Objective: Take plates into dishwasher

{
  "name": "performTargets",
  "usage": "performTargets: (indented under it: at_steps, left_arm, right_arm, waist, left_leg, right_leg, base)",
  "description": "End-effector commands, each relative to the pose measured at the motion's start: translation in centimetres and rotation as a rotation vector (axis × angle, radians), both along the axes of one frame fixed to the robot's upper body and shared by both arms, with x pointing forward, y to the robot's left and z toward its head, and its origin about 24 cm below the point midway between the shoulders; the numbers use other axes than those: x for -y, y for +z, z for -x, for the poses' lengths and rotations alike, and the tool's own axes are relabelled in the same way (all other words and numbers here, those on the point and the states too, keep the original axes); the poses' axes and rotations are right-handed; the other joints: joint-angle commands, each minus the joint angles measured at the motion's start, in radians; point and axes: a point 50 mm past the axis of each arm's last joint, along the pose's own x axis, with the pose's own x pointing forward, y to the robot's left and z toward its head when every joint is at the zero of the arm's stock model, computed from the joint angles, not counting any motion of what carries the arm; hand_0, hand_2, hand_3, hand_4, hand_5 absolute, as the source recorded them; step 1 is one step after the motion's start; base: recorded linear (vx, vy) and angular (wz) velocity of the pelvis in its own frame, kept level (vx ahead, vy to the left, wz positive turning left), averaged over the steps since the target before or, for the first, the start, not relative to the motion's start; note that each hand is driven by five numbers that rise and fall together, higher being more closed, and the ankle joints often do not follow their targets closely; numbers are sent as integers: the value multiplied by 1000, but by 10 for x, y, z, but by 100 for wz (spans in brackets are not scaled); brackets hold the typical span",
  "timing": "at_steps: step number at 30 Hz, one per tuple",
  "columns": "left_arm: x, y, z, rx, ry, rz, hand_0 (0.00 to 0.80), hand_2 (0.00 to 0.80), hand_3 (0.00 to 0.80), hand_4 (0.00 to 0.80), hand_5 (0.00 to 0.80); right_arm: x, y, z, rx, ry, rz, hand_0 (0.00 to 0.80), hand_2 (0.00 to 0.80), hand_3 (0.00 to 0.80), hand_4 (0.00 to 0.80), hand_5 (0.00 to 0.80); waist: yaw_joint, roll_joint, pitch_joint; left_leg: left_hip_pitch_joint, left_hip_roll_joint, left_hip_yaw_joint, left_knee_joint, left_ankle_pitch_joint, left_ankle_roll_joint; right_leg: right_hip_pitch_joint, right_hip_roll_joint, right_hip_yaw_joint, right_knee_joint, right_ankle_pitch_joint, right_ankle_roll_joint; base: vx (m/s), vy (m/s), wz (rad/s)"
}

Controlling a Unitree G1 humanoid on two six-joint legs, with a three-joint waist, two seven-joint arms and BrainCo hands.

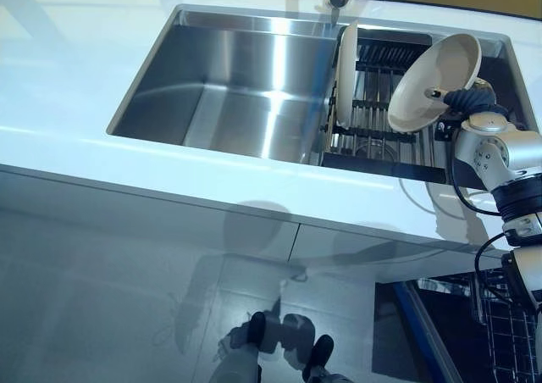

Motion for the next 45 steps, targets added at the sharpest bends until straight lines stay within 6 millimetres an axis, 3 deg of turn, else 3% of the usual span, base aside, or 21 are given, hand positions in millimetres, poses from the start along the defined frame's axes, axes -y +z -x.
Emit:
performTargets:
  at_steps: [1, 6, 18, 26, 33, 38, 45]
  left_arm:
    - [-1, -3, 20, -55, -9, -11, 0, 0, 0, 0, 0]
    - [-1, -3, 23, -58, -29, -9, 0, 0, 0, 0, 0]
    - [-2, -3, 28, -61, -75, 11, 0, 0, 0, 0, 0]
    - [-10, 0, 32, -54, -97, -14, 0, 0, 0, 0, 0]
    - [-15, 4, 16, -31, -119, -49, 0, 0, 0, 0, 0]
    - [-20, 7, 6, -33, -128, -67, 0, 0, 0, 0, 0]
    - [-23, 8, 3, -26, -98, -74, 0, 0, 0, 0, 0]
  right_arm:
    - [21, 65, 19, 126, -144, 195, 800, 800, 800, 800, 800]
    - [35, 77, 28, 111, -247, 250, 800, 800, 800, 800, 800]
    - [37, 102, 34, 176, -322, 272, 800, 800, 800, 800, 800]
    - [42, 114, 45, 220, -275, 331, 800, 800, 800, 800, 800]
    - [48, 115, 53, 164, -257, 456, 800, 800, 800, 800, 800]
    - [53, 117, 60, 80, -235, 564, 800, 800, 800, 800, 800]
    - [64, 120, 72, 35, -217, 643, 800, 800, 800, 800, 800]
  waist:
    - [26, -17, -14]
    - [29, -17, -22]
    - [35, 2, -56]
    - [24, -42, -110]
    - [-10, -80, -157]
    - [-47, -102, -193]
    - [-89, -108, -227]
  left_leg:
    - [-8, -8, 14, -8, -64, 12]
    - [-7, -8, 17, -8, -67, 12]
    - [-7, -7, 31, -8, -67, 6]
    - [40, -2, 44, -8, -81, 2]
    - [87, 2, 66, -8, -100, 6]
    - [126, 7, 102, -8, -116, 15]
    - [167, 14, 153, -8, -142, 25]
  right_leg:
    - [20, -15, -3, 4, -62, 31]
    - [22, -15, -7, 0, -61, 35]
    - [24, -17, -18, 0, -70, 35]
    - [65, -9, -5, 0, -78, 42]
    - [100, -2, 18, 0, -84, 43]
    - [118, 7, 56, 0, -77, 50]
    - [128, 16, 102, 0, -80, 51]
  base:
    - [0, 0, 0]
    - [0, 0, 0]
    - [-29, 17, 0]
    - [-11, -5, 0]
    - [-53, -31, -7]
    - [-41, -26, -16]
    - [-13, -15, -33]
